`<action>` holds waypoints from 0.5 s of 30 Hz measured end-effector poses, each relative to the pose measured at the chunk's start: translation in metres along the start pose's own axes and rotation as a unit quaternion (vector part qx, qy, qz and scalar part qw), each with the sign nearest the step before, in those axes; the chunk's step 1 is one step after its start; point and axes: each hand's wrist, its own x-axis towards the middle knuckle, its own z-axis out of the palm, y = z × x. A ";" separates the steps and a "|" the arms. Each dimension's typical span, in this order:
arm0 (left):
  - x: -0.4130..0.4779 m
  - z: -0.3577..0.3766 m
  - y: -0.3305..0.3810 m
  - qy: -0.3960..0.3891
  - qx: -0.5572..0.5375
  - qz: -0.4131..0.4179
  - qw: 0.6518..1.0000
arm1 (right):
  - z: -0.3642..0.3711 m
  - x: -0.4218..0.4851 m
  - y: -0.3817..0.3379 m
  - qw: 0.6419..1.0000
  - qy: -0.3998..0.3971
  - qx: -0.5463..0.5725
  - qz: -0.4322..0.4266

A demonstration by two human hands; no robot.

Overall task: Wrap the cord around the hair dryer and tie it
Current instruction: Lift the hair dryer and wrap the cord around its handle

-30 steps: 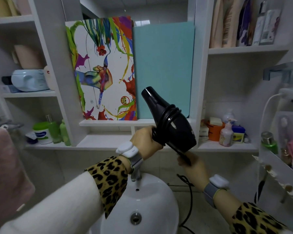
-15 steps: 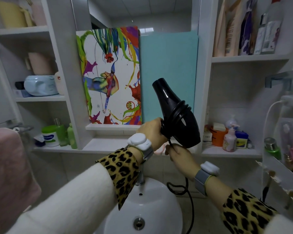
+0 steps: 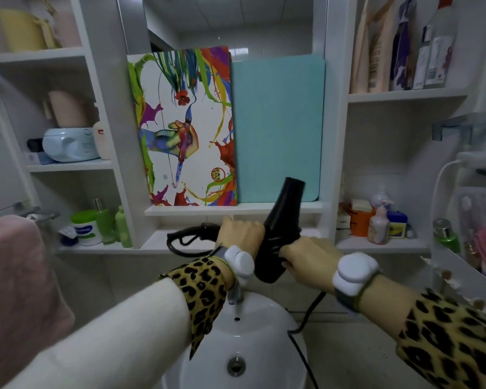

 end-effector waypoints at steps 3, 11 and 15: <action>-0.005 -0.002 -0.001 -0.016 0.033 0.068 0.997 | -0.020 0.001 0.003 0.995 -0.037 -0.048 -0.075; -0.007 -0.039 -0.013 -0.027 0.102 0.230 0.968 | -0.058 0.004 0.025 0.993 0.004 0.064 -0.097; -0.005 -0.043 -0.013 0.011 0.147 0.305 0.941 | -0.070 0.008 0.035 0.992 0.018 0.114 -0.044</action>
